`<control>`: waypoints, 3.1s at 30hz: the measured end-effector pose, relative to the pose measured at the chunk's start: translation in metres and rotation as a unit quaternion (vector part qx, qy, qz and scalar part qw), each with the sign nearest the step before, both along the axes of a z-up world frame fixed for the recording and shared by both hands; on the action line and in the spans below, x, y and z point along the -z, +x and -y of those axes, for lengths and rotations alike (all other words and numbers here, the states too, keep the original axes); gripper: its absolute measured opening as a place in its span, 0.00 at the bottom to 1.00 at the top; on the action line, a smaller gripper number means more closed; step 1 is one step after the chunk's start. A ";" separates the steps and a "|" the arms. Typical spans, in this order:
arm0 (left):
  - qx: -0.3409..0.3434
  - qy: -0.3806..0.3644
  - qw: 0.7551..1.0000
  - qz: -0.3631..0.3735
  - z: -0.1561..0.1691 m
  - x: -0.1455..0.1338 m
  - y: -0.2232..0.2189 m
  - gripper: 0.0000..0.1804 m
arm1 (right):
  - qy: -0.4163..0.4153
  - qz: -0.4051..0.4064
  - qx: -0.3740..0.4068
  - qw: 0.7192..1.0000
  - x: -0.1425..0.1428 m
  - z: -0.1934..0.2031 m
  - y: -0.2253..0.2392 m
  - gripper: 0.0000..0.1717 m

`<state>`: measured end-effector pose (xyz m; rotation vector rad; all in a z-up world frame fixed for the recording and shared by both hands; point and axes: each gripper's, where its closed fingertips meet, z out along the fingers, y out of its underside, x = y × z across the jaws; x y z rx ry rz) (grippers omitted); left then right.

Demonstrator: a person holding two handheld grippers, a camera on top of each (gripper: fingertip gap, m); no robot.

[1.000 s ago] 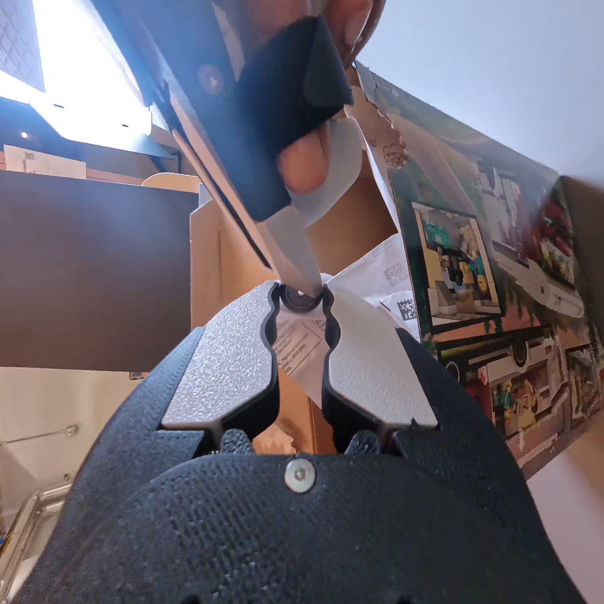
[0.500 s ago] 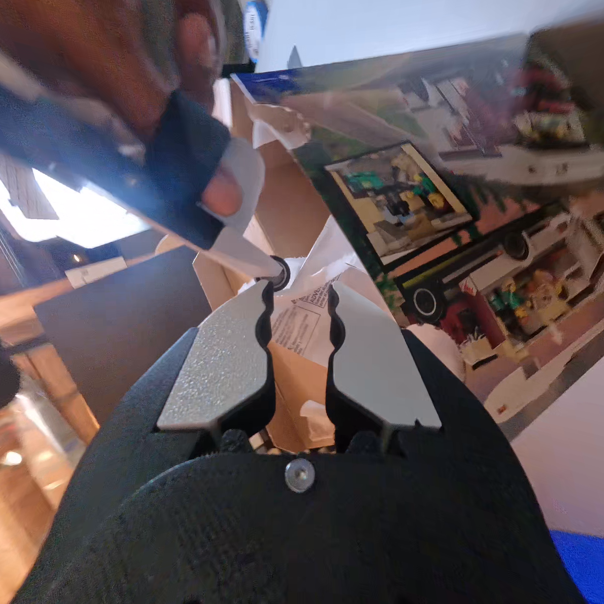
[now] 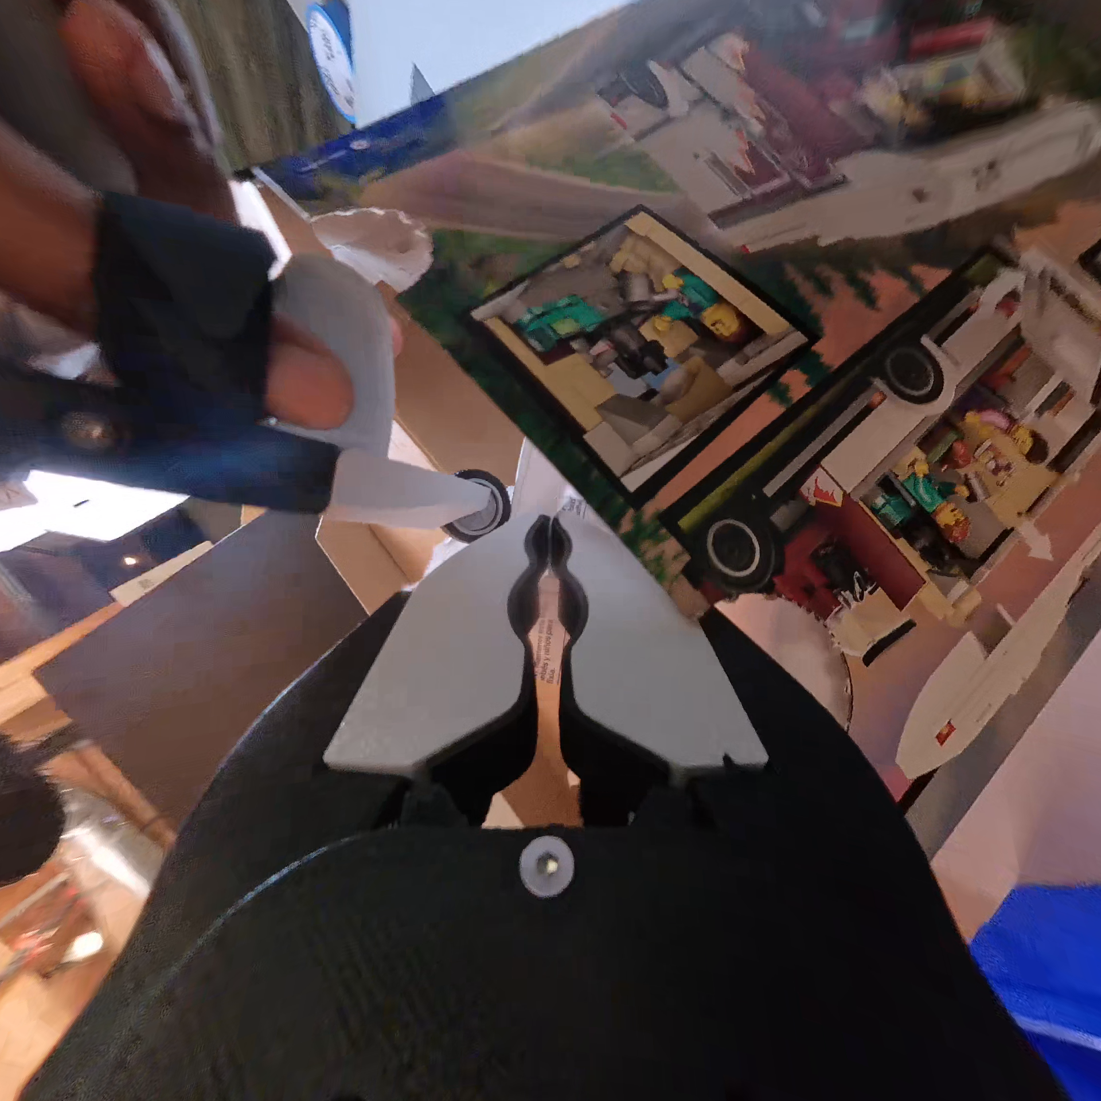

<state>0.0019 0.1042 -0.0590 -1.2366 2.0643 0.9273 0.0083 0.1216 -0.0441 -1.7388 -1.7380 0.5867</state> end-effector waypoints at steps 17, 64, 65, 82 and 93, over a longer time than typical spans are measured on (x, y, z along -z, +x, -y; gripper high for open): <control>0.110 -0.082 0.924 0.356 0.045 -0.015 0.032 0.00 | -0.030 0.055 -0.205 0.977 0.020 0.049 0.001 0.07; 0.313 -0.032 0.837 0.448 0.127 -0.046 0.043 0.00 | 0.025 -0.067 -0.300 0.951 -0.008 0.130 -0.004 0.06; 0.317 -0.034 0.837 0.445 0.128 -0.045 0.044 0.00 | 0.036 -0.057 -0.283 0.957 -0.003 0.128 -0.008 0.07; 0.280 -0.044 0.826 0.487 0.122 -0.062 0.034 0.13 | 0.141 -0.012 -0.275 0.951 -0.006 0.095 0.025 0.32; 0.051 -0.259 0.838 0.478 0.109 -0.037 0.018 0.17 | 0.168 -0.031 -0.358 0.918 -0.008 0.121 0.022 0.06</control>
